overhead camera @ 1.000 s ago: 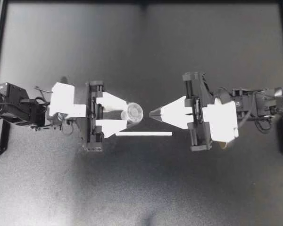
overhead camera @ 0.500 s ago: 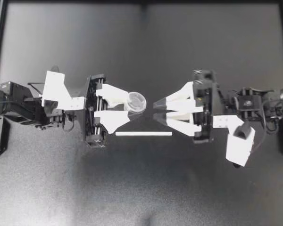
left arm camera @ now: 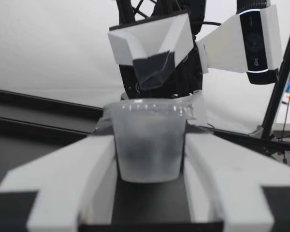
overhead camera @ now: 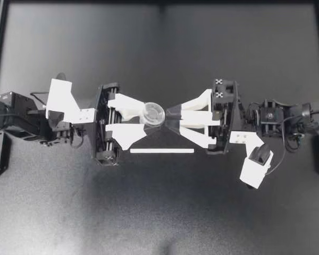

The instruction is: Pick up the plastic cup and open its lid.

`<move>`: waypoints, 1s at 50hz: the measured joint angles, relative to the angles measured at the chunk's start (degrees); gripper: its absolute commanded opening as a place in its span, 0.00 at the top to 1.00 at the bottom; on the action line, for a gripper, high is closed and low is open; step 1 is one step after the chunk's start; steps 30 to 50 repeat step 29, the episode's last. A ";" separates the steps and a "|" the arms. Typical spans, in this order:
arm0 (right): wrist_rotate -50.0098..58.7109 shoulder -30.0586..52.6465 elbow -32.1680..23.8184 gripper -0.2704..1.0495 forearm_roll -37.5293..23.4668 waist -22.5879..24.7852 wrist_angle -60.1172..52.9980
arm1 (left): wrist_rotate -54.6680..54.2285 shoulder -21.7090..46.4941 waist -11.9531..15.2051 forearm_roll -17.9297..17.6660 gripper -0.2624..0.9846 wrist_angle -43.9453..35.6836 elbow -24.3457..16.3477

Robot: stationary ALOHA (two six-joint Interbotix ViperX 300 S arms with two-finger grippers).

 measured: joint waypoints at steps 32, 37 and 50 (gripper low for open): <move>0.09 0.88 -1.67 0.44 0.18 -0.62 -0.53 | 0.00 -0.09 0.00 0.79 0.64 -0.09 0.79; 0.09 0.88 -1.67 0.44 0.18 -0.62 -0.53 | 0.00 -0.09 0.00 0.79 0.64 -0.09 0.79; 0.09 0.88 -1.67 0.44 0.18 -0.62 -0.53 | 0.00 -0.09 0.00 0.79 0.64 -0.09 0.79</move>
